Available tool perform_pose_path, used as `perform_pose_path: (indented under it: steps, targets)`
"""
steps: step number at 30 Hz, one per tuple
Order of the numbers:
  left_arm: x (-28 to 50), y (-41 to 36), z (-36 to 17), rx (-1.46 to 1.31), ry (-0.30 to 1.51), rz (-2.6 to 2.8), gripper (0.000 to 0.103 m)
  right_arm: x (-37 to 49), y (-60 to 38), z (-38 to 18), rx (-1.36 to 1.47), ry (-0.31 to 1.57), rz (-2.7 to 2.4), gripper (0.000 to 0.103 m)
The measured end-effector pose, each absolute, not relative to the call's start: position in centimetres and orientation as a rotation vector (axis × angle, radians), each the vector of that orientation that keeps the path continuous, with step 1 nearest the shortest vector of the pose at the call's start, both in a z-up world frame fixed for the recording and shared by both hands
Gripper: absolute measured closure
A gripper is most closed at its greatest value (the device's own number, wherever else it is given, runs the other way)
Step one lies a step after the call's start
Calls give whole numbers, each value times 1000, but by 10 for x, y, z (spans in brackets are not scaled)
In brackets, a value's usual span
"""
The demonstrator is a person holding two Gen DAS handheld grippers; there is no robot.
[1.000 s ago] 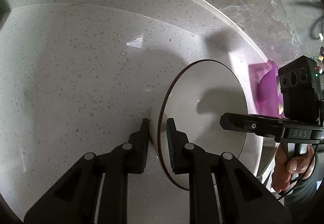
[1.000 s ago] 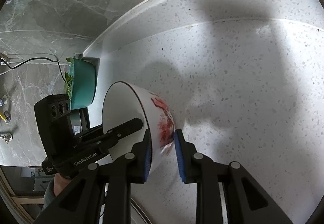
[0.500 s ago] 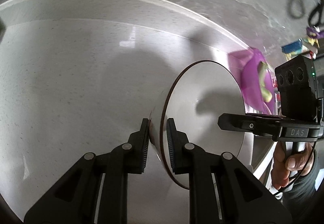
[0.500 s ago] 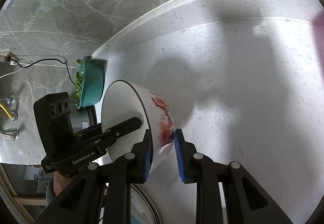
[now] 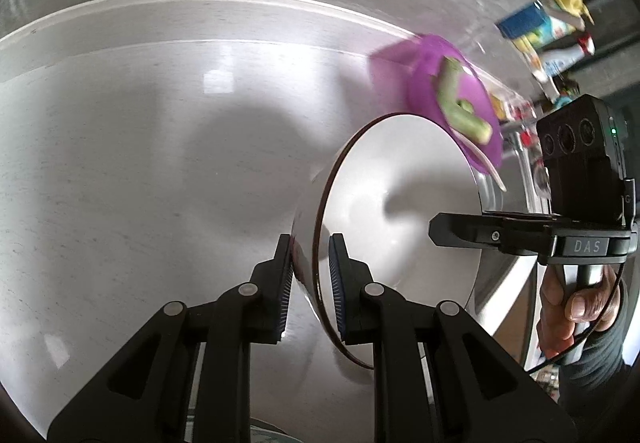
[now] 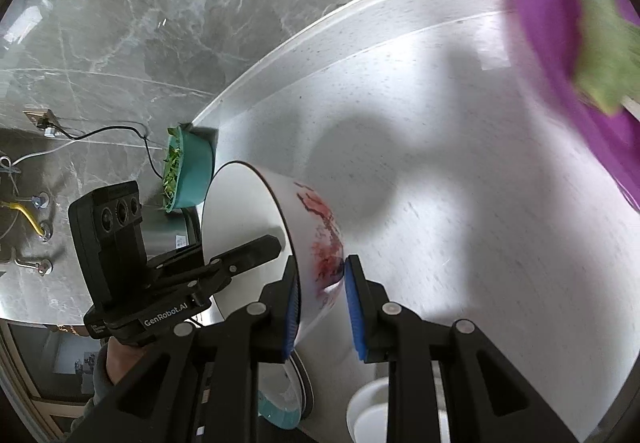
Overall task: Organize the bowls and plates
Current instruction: 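Carry the red-patterned bowl with both tools over the nested white bowls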
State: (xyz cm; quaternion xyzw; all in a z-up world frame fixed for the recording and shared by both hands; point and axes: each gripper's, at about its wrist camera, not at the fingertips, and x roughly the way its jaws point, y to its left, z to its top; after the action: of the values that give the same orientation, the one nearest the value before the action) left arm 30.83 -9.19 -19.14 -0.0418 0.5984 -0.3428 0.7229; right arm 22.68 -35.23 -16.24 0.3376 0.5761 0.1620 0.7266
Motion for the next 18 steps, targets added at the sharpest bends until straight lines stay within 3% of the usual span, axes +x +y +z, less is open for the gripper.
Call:
perform_pose_path:
  steps: [18]
  targets:
    - [232,-171,-184,-8,1359,-909,87,138,-403,-152,841,1228,264,78]
